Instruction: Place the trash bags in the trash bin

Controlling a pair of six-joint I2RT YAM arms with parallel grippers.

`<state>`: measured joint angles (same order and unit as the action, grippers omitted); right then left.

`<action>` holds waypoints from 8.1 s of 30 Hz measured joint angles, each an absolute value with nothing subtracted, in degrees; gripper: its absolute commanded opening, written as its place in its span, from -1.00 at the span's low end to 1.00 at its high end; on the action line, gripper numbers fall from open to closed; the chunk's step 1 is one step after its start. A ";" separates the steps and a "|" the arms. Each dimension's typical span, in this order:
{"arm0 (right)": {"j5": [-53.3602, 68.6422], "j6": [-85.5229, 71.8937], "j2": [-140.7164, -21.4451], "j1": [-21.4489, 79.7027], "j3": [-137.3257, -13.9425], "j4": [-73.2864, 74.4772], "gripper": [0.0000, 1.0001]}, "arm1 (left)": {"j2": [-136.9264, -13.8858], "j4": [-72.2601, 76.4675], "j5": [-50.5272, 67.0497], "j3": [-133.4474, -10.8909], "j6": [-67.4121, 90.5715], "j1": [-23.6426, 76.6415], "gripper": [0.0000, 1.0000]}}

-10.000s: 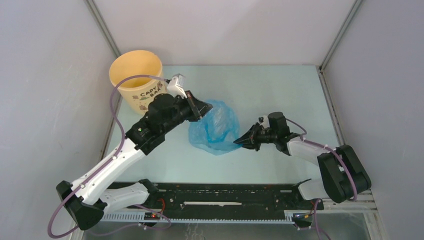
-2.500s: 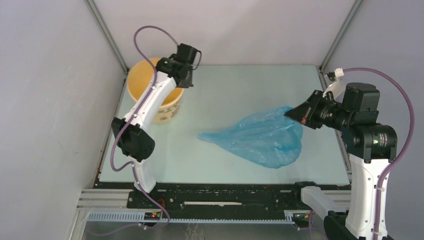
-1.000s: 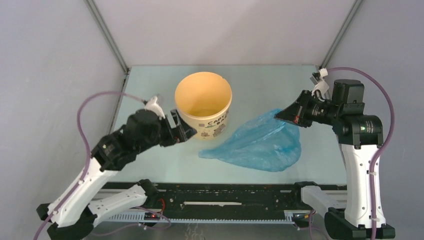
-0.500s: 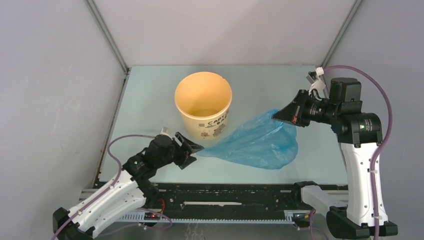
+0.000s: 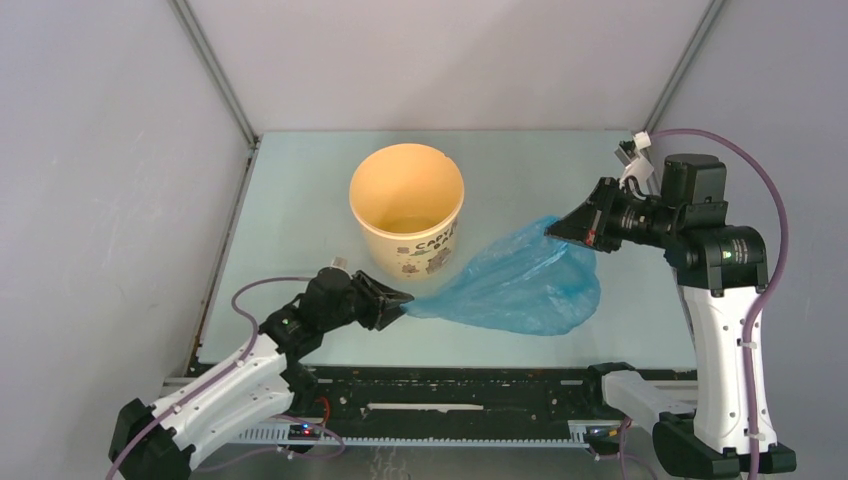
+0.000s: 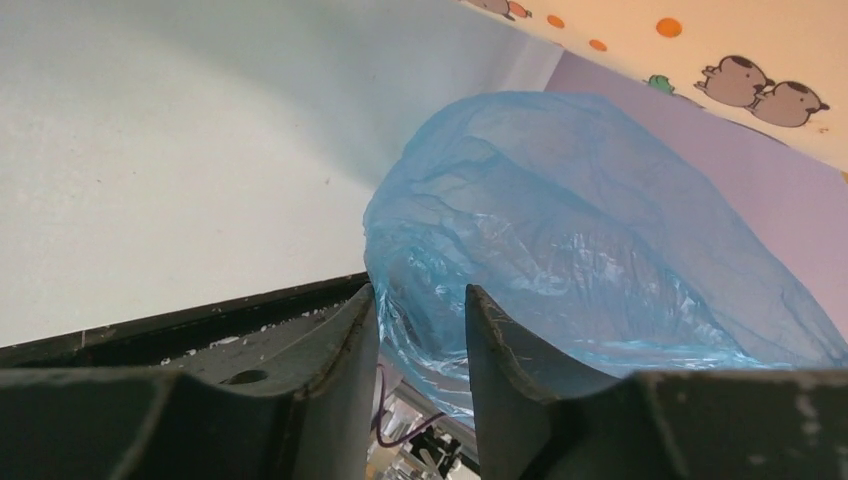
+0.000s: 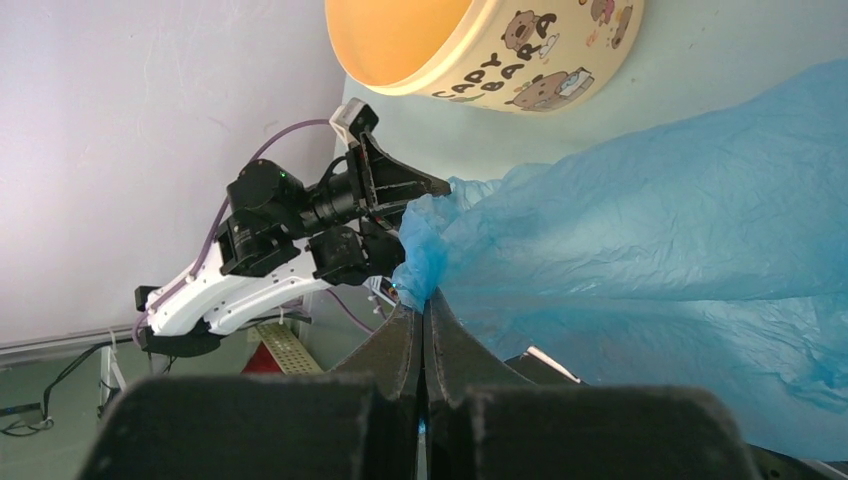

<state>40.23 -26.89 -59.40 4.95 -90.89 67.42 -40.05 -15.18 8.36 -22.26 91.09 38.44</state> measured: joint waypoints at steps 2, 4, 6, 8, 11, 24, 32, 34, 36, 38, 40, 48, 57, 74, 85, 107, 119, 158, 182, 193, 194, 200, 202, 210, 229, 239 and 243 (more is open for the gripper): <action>40.03 -26.87 -59.37 4.95 -90.94 67.42 -1.00 | -40.84 -14.41 9.58 -22.26 91.07 38.44 -0.16; 39.92 -26.89 -59.40 4.95 -91.05 67.42 -1.00 | -41.15 -13.91 10.61 -22.26 91.07 38.44 -0.14; 39.90 -26.87 -59.42 4.95 -91.15 67.37 -1.00 | -41.56 -13.78 11.49 -22.26 91.09 38.44 -0.13; 39.90 -26.87 -59.42 4.95 -91.18 67.37 -1.00 | -42.04 -13.74 12.47 -22.26 91.05 38.44 -0.10; 39.72 -26.87 -59.44 4.95 -91.18 67.37 -1.00 | -43.59 -13.34 14.26 -22.26 90.89 38.44 -0.08; 39.31 -26.87 -59.42 4.91 -91.18 67.07 -1.00 | -45.58 -10.35 18.83 -21.50 89.73 38.44 -0.47; 39.07 -26.87 -59.42 4.91 -91.18 67.05 -1.00 | -50.15 -8.08 21.43 -21.52 87.96 38.44 -0.89; 38.92 -26.87 -59.35 4.91 -91.18 67.05 -1.00 | -50.06 -8.16 21.41 -21.61 87.31 38.44 -0.91; 38.63 -26.87 -59.22 4.84 -91.18 67.07 -1.00 | -49.82 -9.04 21.15 -21.98 86.26 38.44 -0.95; 38.20 -26.92 -58.92 4.56 -91.18 67.09 -1.00 | -49.87 -11.16 20.82 -23.62 84.29 38.44 -0.98; 37.76 -26.98 -58.48 4.29 -91.18 67.09 -1.00 | -50.48 -14.63 20.03 -27.97 80.90 38.44 -0.99; 36.95 -27.99 -59.59 3.27 -97.36 67.66 -1.00 | -60.45 -21.50 18.17 -61.84 64.40 38.46 -0.99; 42.02 -37.08 -66.11 3.18 -113.51 56.77 -1.00 | -72.77 -23.97 18.48 -93.91 52.77 38.46 -0.99; 48.60 -64.42 -86.13 22.00 -120.66 16.62 -1.00 | -60.93 -35.05 -11.20 -111.94 33.85 33.76 -0.99; 48.71 -67.37 -83.07 16.95 -102.06 14.94 -1.00 | -61.17 -38.33 -16.69 -105.08 33.17 31.31 -0.99; 52.31 -58.22 -74.70 12.40 -94.63 27.86 -1.00 | -61.25 -41.50 -14.41 -104.86 36.18 30.41 -1.00; 45.89 -44.21 -80.58 12.40 -99.15 36.16 -0.89 | -65.39 -41.67 -6.98 -97.32 43.27 22.26 -1.00; 20.78 -21.74 -103.09 44.40 -133.62 61.04 0.10 | -55.77 -34.17 5.15 -81.56 38.98 20.36 -1.00; -0.58 -20.23 -132.99 45.06 -146.71 56.01 0.46 | -66.65 -44.21 -2.44 -84.03 35.83 12.73 -1.00; 9.82 -23.22 -105.62 40.03 -142.61 54.92 0.59 | -68.23 -44.45 -2.66 -84.66 35.55 12.56 -0.99; 10.74 -23.51 -103.39 39.11 -142.47 54.89 0.59 | -68.38 -44.56 -2.68 -84.84 35.55 12.56 -1.00; 15.90 -25.34 -90.43 30.15 -133.71 54.15 0.53 | -68.49 -45.67 -2.68 -85.21 35.64 12.32 -1.00; 16.75 -25.74 -87.35 26.59 -128.29 53.78 0.44 | -68.47 -46.04 -2.66 -85.21 35.99 12.23 -1.00; 13.52 -25.96 -81.78 18.85 -100.77 54.63 -0.18 | -68.47 -46.76 -1.78 -85.21 36.75 11.84 -0.99; 16.62 -40.23 -99.50 35.40 -102.76 34.28 -0.10 | -67.85 -46.94 3.49 -85.21 40.93 11.27 -1.00; 8.67 -41.56 -111.94 37.69 -107.28 31.55 -0.08 | -65.89 -46.72 3.64 -85.08 41.06 10.39 -1.00; 7.01 -38.41 -115.24 38.13 -109.75 34.20 -0.07 | -66.76 -45.74 3.68 -85.08 40.60 10.28 -0.99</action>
<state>7.01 -38.41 -115.24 38.13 -109.75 34.20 -66.76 -45.74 3.68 -85.08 40.60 10.28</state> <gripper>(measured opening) 0.458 0.005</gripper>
